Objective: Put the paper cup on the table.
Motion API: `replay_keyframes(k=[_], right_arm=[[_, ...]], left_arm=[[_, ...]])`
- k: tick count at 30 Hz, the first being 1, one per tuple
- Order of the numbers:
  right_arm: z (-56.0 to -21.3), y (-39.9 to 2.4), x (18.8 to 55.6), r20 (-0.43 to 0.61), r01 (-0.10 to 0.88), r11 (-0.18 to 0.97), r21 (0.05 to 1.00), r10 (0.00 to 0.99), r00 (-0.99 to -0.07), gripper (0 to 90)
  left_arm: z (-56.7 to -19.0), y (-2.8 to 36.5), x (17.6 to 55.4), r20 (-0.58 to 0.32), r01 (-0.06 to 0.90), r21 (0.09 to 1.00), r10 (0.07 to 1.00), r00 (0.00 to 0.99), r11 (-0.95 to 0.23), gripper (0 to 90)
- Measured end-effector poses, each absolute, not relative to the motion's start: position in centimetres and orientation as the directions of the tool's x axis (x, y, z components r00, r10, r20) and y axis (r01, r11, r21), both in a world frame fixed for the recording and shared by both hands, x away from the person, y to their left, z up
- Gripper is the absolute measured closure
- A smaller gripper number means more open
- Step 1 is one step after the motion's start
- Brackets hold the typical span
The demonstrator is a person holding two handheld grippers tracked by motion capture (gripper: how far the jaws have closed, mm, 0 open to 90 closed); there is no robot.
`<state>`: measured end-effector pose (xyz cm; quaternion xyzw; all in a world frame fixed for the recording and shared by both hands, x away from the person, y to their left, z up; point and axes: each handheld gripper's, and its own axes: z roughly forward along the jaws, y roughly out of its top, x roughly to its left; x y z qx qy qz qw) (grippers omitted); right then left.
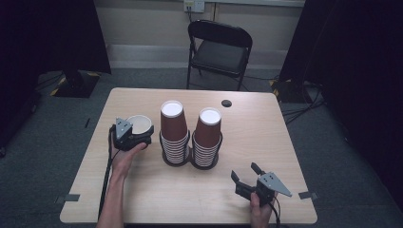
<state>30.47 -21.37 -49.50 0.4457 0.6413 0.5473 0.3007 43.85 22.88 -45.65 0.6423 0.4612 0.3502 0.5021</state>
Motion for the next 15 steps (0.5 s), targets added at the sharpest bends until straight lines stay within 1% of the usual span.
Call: replay_keyframes(k=[3, 8, 11, 15], right_arm=[[-49.5, -21.32, 30.51, 0.1, 0.245, 0.009, 0.97, 0.898, -0.429, 13.8], [-49.49, -21.19, 30.62, 0.084, 0.247, 0.03, 0.968, 0.896, -0.437, 13.8], [-49.49, -21.26, 30.63, 0.094, 0.249, 0.019, 0.968, 0.896, -0.435, 13.8], [-49.5, -21.3, 30.64, 0.095, 0.247, 0.019, 0.969, 0.893, -0.439, 13.9]], left_arm=[[-45.78, 22.65, 43.83, -0.003, 0.254, 0.964, 0.947, 0.321, -0.083, 5.0], [-46.22, 22.58, 44.05, -0.024, 0.27, 0.961, 0.946, 0.322, -0.068, 5.0], [-46.18, 22.35, 43.96, 0.004, 0.266, 0.96, 0.949, 0.316, -0.093, 5.0], [-46.49, 22.35, 44.08, -0.004, 0.29, 0.952, 0.946, 0.323, -0.095, 5.0]])
